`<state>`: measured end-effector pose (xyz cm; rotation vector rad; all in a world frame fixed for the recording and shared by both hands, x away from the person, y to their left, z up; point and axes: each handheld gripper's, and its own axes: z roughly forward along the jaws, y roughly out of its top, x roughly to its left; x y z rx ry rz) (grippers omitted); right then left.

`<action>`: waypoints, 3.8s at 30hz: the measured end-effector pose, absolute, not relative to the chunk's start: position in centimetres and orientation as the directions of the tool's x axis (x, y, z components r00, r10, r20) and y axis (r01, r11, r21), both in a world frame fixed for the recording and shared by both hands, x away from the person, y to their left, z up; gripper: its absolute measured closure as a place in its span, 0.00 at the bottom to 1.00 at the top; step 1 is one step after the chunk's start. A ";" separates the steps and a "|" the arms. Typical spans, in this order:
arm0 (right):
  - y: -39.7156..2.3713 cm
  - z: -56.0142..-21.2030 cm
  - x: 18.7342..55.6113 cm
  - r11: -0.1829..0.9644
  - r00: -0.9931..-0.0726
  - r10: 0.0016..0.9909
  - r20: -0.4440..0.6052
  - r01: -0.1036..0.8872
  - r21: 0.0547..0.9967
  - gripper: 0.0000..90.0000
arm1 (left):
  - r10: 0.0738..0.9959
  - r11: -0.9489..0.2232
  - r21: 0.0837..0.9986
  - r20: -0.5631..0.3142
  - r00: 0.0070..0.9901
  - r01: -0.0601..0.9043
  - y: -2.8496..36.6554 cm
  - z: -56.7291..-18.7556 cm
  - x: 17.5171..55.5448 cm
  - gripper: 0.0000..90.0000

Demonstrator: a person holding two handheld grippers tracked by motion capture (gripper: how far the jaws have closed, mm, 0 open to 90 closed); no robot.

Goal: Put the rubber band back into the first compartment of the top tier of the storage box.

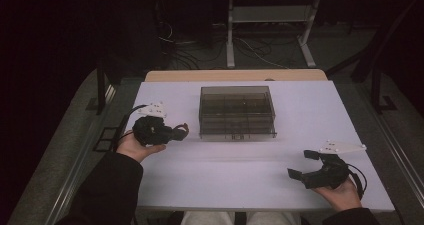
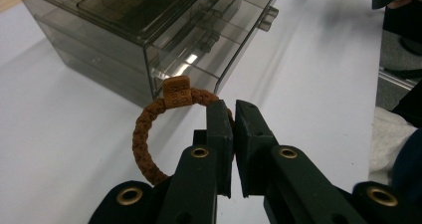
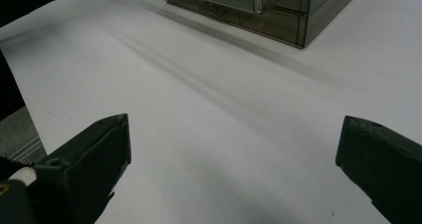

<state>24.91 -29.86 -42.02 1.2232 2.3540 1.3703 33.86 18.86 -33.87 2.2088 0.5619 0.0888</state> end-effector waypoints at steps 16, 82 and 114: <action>-29.9 -42.0 24.9 0.250 -0.657 0.712 0.249 0.568 0.784 0.00 | 0.388 -0.572 0.751 -0.106 0.915 0.330 17.1 -32.5 34.6 0.94; -29.9 -42.1 24.9 0.254 -0.661 0.706 0.254 0.572 0.780 0.00 | 0.313 -0.618 0.732 -0.105 0.944 0.286 9.8 -33.8 38.0 0.94; -29.9 -42.2 24.9 0.266 -0.666 0.705 0.244 0.567 0.779 0.00 | 0.339 -0.634 0.693 -0.149 0.929 0.343 9.2 -36.2 39.1 0.93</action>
